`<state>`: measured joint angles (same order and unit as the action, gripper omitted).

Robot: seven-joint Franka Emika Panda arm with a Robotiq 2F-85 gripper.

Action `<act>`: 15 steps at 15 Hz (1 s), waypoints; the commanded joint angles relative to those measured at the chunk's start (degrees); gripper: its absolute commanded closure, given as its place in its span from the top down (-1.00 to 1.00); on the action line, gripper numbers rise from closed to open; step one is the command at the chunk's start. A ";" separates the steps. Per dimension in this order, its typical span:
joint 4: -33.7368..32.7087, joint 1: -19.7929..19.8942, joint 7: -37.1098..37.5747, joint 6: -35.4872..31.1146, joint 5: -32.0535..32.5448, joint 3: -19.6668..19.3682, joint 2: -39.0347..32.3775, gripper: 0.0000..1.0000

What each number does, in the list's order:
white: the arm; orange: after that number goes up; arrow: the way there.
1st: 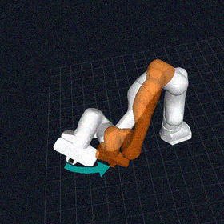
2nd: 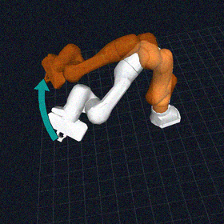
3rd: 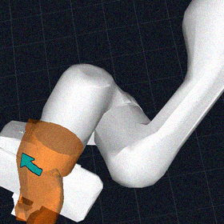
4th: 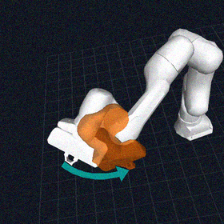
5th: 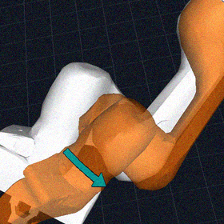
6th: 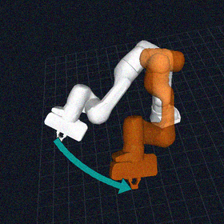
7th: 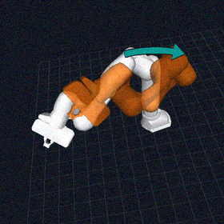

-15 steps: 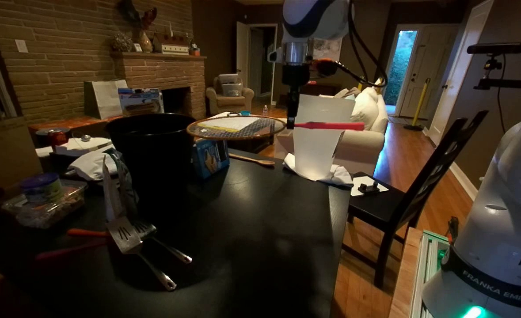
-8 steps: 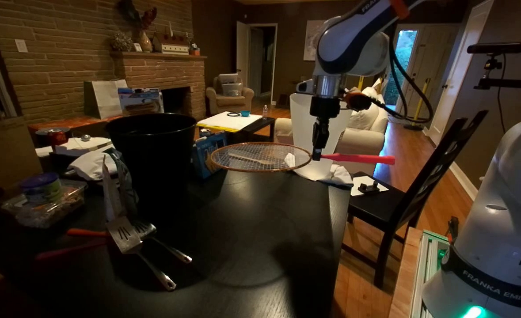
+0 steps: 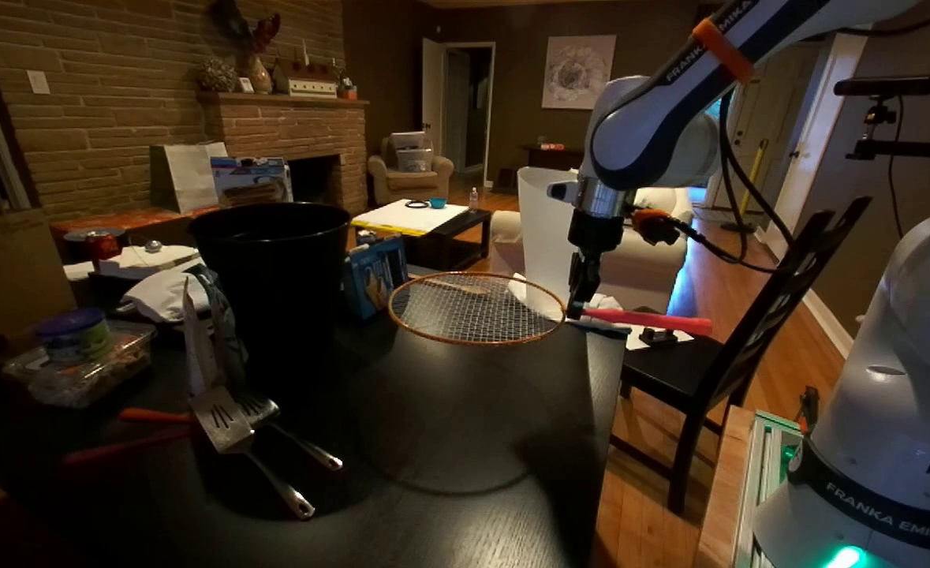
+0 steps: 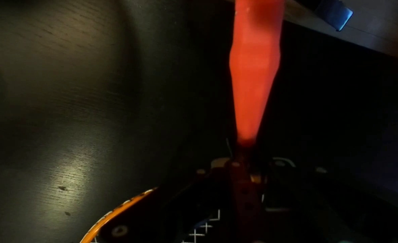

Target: Pick up the racket and place the packet on the racket in the bin.

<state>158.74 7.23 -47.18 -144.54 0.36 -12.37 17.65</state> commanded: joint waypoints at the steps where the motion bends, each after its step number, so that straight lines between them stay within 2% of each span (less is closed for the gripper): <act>1: -0.03 -0.61 1.97 -6.39 1.58 0.12 -5.65 -0.94; 8: -0.05 -0.58 3.72 -10.87 2.33 1.81 -14.33 -0.94; 15: -0.12 -0.18 9.90 -15.23 8.57 3.31 -20.38 -0.94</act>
<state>158.63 6.59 -40.59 -157.33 5.57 -9.81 -0.47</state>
